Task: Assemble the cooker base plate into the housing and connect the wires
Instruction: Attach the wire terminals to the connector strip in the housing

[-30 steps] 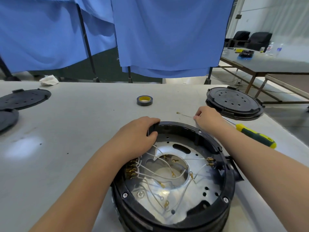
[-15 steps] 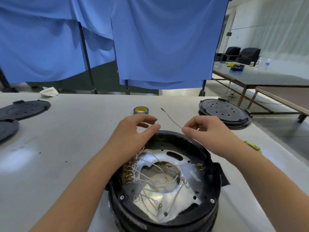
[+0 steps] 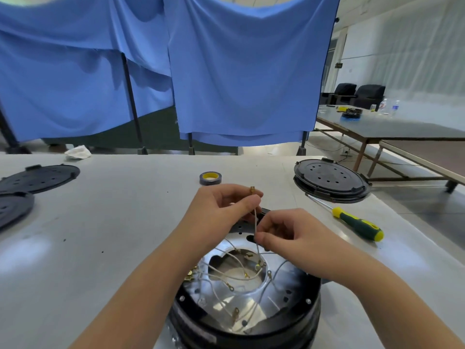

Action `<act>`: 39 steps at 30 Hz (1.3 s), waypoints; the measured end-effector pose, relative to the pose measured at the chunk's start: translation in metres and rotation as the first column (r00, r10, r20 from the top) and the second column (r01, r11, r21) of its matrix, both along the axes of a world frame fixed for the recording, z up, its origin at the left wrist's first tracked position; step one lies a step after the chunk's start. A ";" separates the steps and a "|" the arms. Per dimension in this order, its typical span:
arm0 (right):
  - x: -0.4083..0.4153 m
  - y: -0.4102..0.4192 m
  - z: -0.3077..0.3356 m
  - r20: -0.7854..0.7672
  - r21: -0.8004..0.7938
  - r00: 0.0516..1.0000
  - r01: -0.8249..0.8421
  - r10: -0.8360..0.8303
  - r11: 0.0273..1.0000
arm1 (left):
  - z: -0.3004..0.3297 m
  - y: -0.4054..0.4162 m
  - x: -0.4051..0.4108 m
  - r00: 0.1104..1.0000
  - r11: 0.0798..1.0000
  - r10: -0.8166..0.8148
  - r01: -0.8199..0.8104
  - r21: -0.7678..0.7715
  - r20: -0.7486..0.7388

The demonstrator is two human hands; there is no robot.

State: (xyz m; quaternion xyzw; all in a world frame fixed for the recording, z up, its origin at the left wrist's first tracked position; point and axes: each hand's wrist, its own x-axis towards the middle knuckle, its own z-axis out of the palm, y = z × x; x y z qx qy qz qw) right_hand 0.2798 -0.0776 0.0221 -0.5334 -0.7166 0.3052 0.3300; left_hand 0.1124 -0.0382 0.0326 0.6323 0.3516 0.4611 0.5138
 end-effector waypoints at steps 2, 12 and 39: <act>0.007 0.001 0.001 0.012 0.043 1.000 0.019 -0.019 0.999 | -0.001 0.002 0.002 0.999 1.000 -0.025 0.024 -0.008 -0.026; 0.034 0.017 -0.029 -0.190 0.209 0.913 0.398 -0.362 0.893 | -0.010 0.014 0.014 0.877 0.984 -0.172 0.175 -0.034 -0.449; 0.030 0.020 -0.045 -0.303 0.187 0.880 0.432 -0.366 0.882 | -0.016 0.025 0.038 0.542 0.868 -0.303 0.496 0.007 -0.784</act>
